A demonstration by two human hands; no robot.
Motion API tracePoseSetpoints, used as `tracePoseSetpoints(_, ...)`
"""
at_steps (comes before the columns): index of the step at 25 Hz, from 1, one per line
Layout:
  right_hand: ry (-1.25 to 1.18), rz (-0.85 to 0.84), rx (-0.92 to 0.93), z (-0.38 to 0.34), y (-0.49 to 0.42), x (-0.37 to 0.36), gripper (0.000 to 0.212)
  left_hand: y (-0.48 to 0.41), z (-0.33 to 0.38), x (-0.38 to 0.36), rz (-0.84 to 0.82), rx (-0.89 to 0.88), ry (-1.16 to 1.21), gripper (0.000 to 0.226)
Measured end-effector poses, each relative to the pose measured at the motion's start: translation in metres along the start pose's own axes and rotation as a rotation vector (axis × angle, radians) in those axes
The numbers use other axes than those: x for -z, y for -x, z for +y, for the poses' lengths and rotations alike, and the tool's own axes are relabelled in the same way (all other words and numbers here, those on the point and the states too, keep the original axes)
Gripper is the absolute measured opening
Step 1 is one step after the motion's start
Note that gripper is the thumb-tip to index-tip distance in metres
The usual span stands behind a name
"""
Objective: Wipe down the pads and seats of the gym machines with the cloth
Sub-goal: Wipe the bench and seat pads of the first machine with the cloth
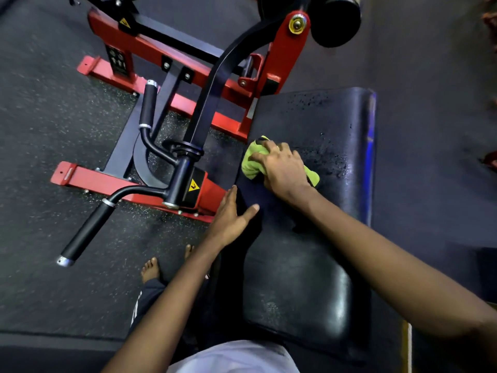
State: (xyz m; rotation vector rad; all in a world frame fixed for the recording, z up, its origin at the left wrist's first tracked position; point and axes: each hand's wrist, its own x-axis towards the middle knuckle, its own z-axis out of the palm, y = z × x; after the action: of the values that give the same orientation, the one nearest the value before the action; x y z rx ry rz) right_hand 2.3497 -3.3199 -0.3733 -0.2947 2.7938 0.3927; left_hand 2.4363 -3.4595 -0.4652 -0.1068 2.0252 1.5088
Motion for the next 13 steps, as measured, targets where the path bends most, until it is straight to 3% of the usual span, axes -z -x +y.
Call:
tracePoseSetpoints(6, -0.038, -0.008, -0.078, 0.007, -0.030, 0.016, 0.056, -0.005, 0.012, -0.015, 0.081, 0.048, -0.072, 0.102)
tracePoseSetpoints(10, -0.042, 0.050, -0.060, 0.032, 0.007, 0.013, 0.056, -0.011, 0.014, -0.009, 0.085, 0.086, -0.092, 0.107)
tracePoseSetpoints(13, -0.144, 0.099, -0.129, 0.059, 0.020, 0.023, 0.059, -0.015, 0.022, -0.011, 0.050, 0.139, -0.094, 0.127)
